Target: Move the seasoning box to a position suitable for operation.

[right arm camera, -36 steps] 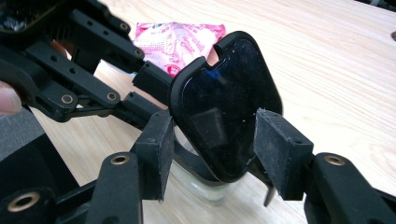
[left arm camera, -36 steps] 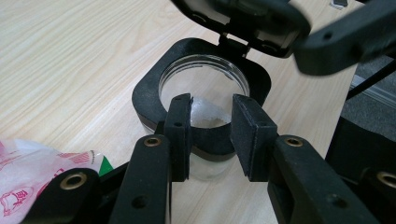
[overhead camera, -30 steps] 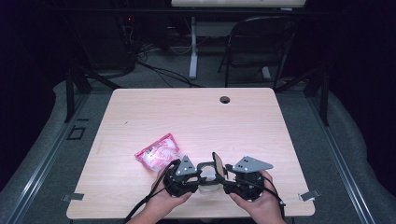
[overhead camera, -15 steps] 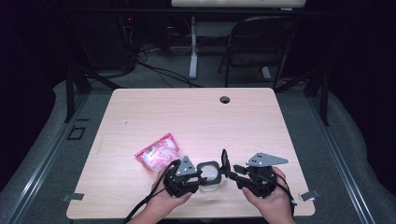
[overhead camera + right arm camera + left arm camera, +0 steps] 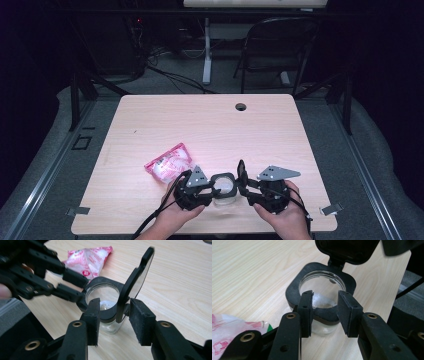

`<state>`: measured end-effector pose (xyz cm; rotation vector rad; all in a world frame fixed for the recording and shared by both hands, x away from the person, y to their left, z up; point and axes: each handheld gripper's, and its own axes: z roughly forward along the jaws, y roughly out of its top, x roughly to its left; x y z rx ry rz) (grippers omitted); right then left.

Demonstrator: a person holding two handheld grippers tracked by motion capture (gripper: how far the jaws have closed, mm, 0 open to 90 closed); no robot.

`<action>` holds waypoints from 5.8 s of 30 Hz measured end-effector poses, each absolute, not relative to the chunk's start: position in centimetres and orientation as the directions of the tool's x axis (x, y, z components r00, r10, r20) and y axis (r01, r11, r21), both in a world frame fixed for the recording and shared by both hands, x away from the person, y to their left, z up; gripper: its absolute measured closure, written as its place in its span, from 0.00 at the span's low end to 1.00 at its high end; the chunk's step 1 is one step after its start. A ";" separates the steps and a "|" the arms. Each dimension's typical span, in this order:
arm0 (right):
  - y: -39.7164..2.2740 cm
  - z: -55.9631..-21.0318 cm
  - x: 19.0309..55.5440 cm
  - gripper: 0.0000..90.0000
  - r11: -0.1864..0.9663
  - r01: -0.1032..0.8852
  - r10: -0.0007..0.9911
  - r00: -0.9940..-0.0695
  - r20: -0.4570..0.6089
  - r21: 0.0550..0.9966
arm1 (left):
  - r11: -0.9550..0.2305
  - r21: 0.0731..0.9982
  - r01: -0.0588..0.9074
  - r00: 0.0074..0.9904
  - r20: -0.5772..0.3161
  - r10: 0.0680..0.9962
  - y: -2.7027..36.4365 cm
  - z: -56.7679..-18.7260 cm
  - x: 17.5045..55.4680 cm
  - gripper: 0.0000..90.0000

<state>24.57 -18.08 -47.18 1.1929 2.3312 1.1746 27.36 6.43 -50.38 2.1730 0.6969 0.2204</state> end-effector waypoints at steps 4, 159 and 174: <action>-17.9 -47.9 24.9 0.67 0.331 0.566 0.778 -0.617 0.121 0.755 | -0.492 0.771 0.404 0.825 -0.075 0.560 6.9 -50.0 27.4 0.72; -9.2 -49.6 31.0 0.59 0.448 0.346 0.555 -0.830 0.047 0.825 | -0.414 0.823 0.389 0.747 -0.019 0.665 16.9 -52.9 25.3 1.00; -8.7 -50.0 31.1 0.98 0.465 0.393 0.520 -0.846 0.114 0.794 | -0.407 0.821 0.400 0.738 -0.027 0.674 17.0 -53.3 25.0 1.00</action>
